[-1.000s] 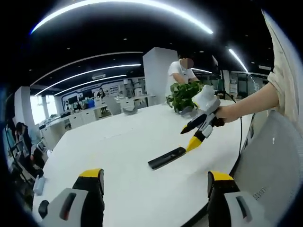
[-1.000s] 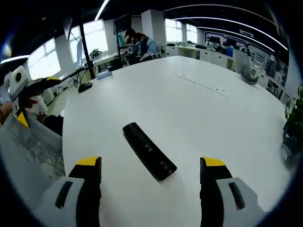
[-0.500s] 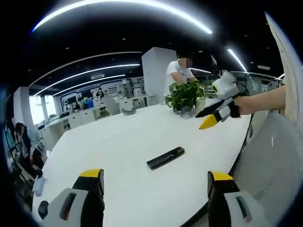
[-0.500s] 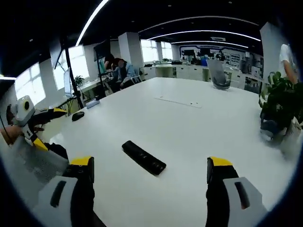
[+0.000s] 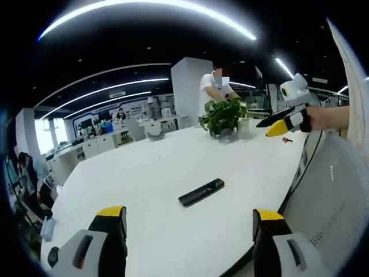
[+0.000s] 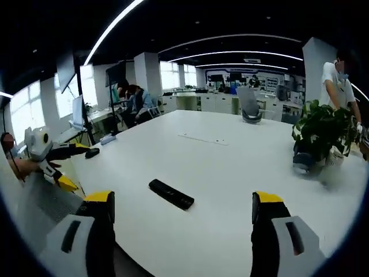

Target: Press the specified remote control buttons in sequence, fully releasing each button before pressing the next.

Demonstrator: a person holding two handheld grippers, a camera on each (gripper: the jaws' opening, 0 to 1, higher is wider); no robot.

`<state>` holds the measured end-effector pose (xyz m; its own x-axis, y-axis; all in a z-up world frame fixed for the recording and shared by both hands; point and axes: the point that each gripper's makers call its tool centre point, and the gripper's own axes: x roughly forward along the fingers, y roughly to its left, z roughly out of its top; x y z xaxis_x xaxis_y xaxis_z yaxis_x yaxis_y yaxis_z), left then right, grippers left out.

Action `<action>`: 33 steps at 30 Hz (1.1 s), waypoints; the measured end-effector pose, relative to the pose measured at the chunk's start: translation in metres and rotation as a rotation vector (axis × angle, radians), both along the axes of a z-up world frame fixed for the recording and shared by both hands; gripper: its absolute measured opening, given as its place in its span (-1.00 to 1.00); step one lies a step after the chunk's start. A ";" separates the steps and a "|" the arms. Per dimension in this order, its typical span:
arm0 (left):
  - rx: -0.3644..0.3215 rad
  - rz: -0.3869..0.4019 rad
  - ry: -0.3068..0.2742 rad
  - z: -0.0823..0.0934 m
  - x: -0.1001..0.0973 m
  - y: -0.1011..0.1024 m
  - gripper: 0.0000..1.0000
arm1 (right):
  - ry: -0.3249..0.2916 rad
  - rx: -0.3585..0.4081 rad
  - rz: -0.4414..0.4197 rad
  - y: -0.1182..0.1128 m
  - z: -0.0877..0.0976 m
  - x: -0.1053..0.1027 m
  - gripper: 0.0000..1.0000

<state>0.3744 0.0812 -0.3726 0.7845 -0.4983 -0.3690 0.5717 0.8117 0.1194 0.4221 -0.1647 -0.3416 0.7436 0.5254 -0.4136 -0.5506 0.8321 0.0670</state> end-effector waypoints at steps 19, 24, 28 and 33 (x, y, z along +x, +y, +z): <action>0.014 0.018 -0.024 0.003 0.000 0.002 0.90 | -0.026 0.060 -0.070 -0.015 0.006 -0.022 1.00; 0.014 0.034 -0.037 0.005 0.001 0.005 0.91 | -0.025 0.072 -0.052 -0.013 0.006 -0.023 1.00; 0.011 0.041 -0.040 0.006 0.001 0.005 0.91 | -0.027 0.082 -0.062 -0.016 0.007 -0.022 1.00; 0.012 0.040 -0.031 0.005 0.001 0.005 0.93 | -0.022 0.106 -0.073 -0.018 0.008 -0.021 1.00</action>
